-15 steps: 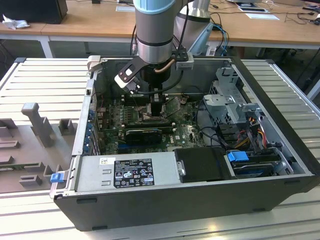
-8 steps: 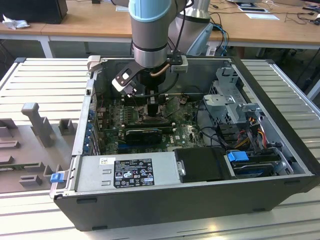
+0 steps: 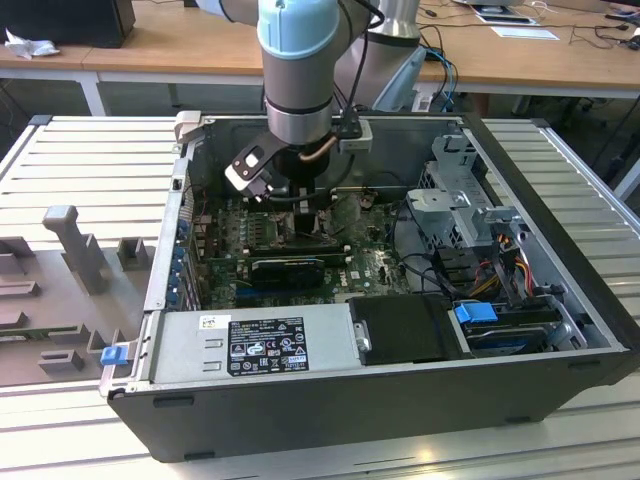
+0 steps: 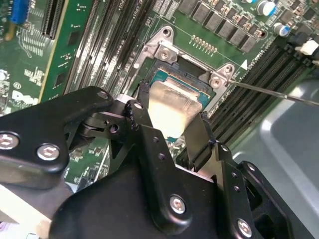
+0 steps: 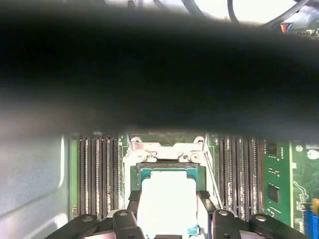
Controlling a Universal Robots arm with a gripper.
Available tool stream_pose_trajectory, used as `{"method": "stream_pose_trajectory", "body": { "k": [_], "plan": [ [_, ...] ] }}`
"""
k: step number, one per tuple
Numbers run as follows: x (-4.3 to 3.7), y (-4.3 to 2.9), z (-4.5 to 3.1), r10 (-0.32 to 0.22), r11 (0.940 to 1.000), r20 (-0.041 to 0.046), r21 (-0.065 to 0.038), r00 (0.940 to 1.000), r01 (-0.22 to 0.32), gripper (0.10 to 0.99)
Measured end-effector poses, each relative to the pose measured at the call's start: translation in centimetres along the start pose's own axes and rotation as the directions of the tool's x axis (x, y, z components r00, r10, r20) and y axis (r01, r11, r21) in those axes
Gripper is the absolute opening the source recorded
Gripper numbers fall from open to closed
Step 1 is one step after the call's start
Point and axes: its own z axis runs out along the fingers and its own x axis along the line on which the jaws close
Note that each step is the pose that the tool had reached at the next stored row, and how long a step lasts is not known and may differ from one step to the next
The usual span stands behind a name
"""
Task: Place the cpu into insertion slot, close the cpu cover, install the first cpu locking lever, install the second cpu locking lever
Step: 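Place the cpu into insertion slot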
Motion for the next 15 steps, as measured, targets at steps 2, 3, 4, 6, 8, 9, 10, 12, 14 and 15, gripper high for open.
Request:
{"method": "stream_pose_trajectory", "body": {
  "k": [2,3,4,6,8,9,10,12,14,15],
  "plan": [
    [-0.03,-0.02,0.34,0.000,1.0000,0.0000,0.000,1.0000,0.000,0.525],
    [-0.05,-0.03,0.47,0.000,1.0000,0.0001,0.000,1.0000,0.000,0.525],
    [-0.05,-0.04,0.55,0.000,1.0000,0.0001,0.000,1.0000,0.000,0.525],
    [-0.06,-0.04,0.56,0.000,1.0000,0.0003,0.000,1.0000,0.000,0.525],
    [-0.05,-0.04,0.57,0.000,1.0000,0.0002,0.000,1.0000,0.000,0.525],
    [-0.05,-0.04,0.58,0.000,1.0000,0.0002,0.000,1.0000,0.000,0.525],
    [-0.06,-0.04,0.58,0.000,1.0000,0.0001,0.000,1.0000,0.000,0.525],
    [-0.06,-0.04,0.59,0.000,1.0000,0.0000,0.000,1.0000,0.000,0.537],
    [-0.05,-0.03,0.50,-0.001,1.0000,0.0002,0.000,1.0000,0.001,0.604],
    [0.00,0.00,-0.05,-0.001,1.0000,0.0001,0.000,1.0000,0.001,0.604]
  ]
}}
